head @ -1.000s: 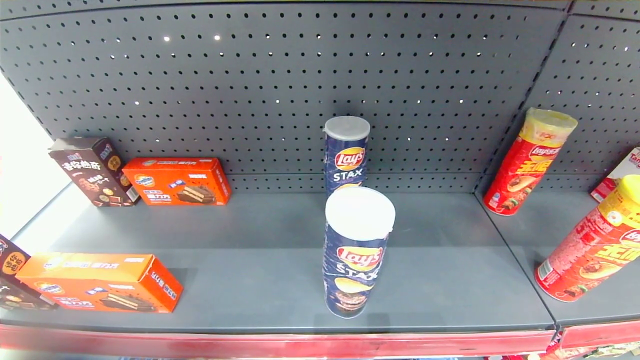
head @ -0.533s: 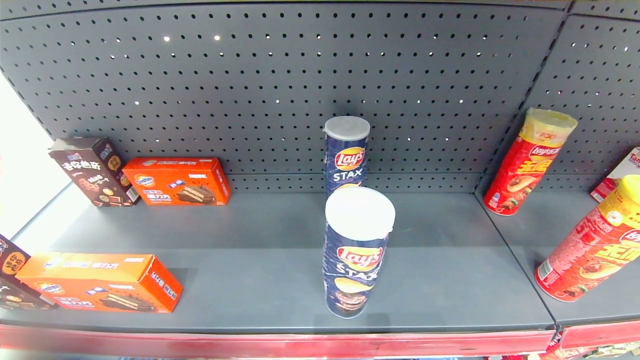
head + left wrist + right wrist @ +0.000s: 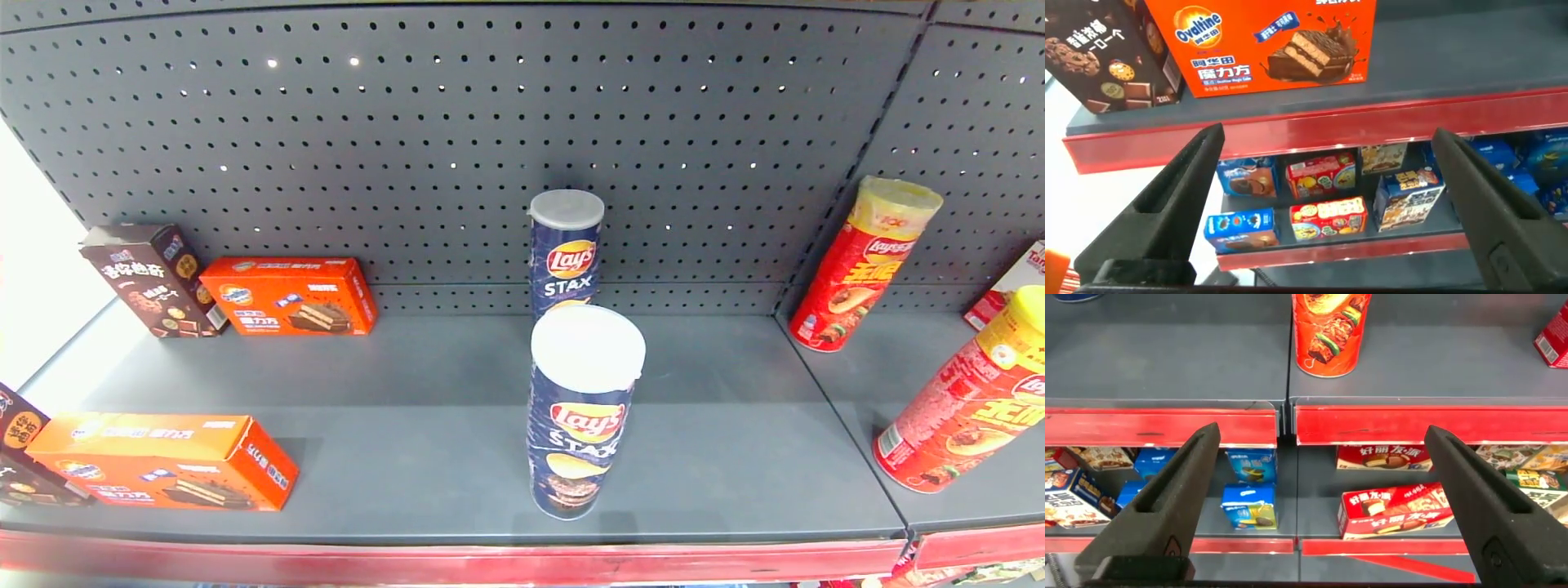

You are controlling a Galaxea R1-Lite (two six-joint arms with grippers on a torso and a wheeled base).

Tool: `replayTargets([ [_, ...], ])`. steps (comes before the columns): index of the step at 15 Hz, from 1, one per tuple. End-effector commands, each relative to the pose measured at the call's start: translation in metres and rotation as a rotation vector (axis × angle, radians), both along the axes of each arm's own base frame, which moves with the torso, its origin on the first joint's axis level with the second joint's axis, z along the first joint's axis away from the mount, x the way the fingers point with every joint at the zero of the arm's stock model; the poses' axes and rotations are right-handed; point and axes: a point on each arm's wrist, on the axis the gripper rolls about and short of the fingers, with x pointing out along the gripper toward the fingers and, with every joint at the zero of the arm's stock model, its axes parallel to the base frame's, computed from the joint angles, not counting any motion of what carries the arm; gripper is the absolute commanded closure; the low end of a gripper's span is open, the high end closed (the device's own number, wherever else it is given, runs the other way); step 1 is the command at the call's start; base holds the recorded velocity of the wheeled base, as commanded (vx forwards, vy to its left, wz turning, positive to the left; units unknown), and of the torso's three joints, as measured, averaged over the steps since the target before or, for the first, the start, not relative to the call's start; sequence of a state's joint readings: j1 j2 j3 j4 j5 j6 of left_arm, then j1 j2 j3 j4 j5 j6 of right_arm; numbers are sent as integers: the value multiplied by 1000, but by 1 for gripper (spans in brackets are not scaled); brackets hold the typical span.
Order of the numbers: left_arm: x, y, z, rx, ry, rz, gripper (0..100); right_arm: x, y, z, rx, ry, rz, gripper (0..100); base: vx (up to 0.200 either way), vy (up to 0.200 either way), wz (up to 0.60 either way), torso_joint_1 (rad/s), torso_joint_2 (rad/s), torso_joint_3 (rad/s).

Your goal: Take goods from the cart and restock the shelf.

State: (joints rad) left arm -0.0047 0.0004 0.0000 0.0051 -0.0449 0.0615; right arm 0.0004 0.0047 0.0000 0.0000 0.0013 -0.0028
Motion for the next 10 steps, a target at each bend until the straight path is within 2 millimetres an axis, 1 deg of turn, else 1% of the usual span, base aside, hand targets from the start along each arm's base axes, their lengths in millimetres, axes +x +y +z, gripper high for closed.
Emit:
replayTargets([
  [1,0,0,0,-23,0,4,0,0,0,0,-2,3,0,0,0,0,0,0,0,0],
  [2,0,0,0,-45,0,4,0,0,0,0,0,1,0,0,0,0,0,0,0,0],
  [9,0,0,0,-40,-1,2,0,0,0,0,0,3,0,0,0,0,0,0,0,0],
  [10,0,0,0,-38,-1,1,0,0,0,0,0,3,0,0,-200,0,0,2,2,7],
])
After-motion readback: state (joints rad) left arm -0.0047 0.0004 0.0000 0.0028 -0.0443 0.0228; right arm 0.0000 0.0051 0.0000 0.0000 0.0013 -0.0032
